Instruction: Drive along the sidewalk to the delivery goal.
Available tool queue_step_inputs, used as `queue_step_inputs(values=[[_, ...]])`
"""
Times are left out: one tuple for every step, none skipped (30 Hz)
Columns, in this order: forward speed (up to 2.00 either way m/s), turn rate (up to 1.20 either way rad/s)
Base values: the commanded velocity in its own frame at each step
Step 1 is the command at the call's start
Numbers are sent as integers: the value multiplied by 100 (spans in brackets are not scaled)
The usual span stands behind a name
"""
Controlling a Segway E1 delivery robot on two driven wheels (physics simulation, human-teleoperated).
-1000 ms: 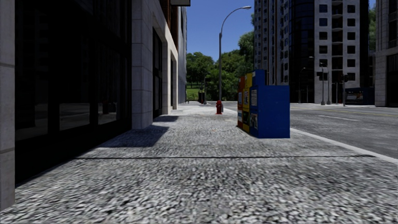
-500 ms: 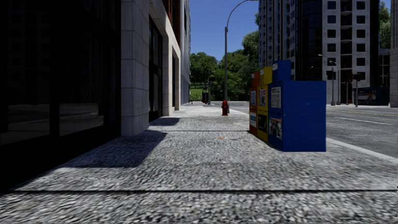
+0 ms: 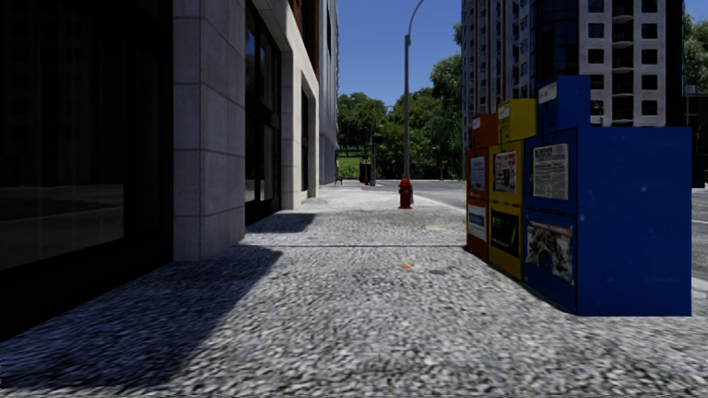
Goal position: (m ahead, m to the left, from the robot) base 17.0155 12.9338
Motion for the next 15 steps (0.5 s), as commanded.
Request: queue_step_inputs(values=[[200,0],[200,0],[200,0],[200,0],[200,0],[200,0],[200,0],[200,0],[200,0],[200,0],[200,0],[200,0],[200,0],[200,0],[200,0]])
